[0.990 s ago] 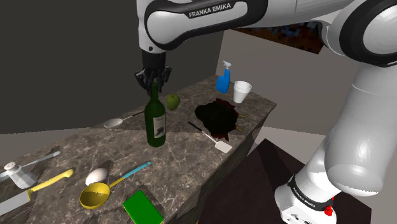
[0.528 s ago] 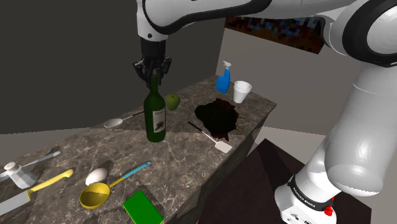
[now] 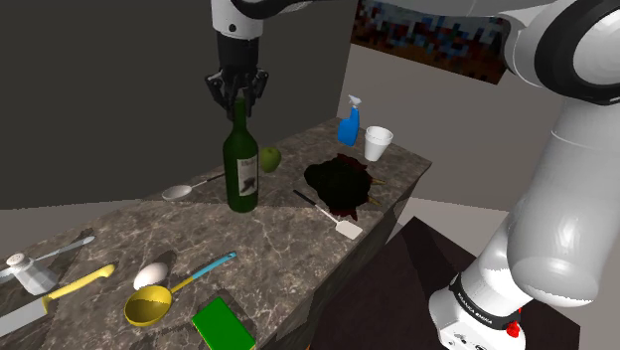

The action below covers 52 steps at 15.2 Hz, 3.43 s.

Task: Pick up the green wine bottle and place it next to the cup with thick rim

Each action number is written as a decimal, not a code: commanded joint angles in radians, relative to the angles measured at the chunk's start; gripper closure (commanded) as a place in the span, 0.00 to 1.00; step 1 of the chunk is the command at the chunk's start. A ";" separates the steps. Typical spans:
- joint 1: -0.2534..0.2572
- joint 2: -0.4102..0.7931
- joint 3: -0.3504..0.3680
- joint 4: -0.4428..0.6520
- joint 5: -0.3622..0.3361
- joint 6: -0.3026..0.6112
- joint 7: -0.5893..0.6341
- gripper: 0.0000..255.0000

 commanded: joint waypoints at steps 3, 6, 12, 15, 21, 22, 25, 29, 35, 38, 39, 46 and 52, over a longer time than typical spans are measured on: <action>0.004 0.006 0.001 0.062 -0.001 -0.056 0.000 1.00; 0.008 0.015 0.002 0.114 -0.004 -0.100 -0.001 1.00; 0.019 0.042 0.004 0.235 -0.012 -0.195 -0.001 1.00; 0.027 0.062 0.005 0.306 -0.019 -0.246 -0.001 1.00; 0.051 0.122 0.005 0.481 -0.038 -0.362 0.000 1.00; 0.056 0.135 0.005 0.515 -0.043 -0.384 0.000 1.00; -0.020 0.012 -0.007 0.336 0.002 -0.321 -0.061 1.00; -0.097 -0.113 -0.040 0.169 0.049 -0.271 -0.153 1.00; -0.184 -0.250 -0.107 -0.001 0.096 -0.232 -0.299 1.00; -0.220 -0.302 -0.145 -0.061 0.109 -0.222 -0.373 1.00; -0.231 -0.316 -0.159 -0.078 0.112 -0.220 -0.397 1.00; -0.306 -0.388 -0.256 -0.159 0.122 -0.212 -0.569 1.00; -0.366 -0.406 -0.343 -0.178 0.119 -0.214 -0.717 1.00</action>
